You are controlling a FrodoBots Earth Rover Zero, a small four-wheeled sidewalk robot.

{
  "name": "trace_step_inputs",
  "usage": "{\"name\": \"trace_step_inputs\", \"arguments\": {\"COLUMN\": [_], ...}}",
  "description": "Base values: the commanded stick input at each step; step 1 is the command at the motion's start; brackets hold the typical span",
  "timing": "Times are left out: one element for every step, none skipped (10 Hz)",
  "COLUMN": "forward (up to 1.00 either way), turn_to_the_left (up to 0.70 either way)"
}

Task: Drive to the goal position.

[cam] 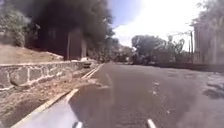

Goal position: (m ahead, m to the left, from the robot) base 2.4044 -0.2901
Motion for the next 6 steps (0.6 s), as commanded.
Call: {"name": "trace_step_inputs", "arguments": {"forward": [0.70,0.70,0.70,0.70,0.70,0.70], "turn_to_the_left": [0.00,0.00,0.00,0.00,0.00,0.00]}}
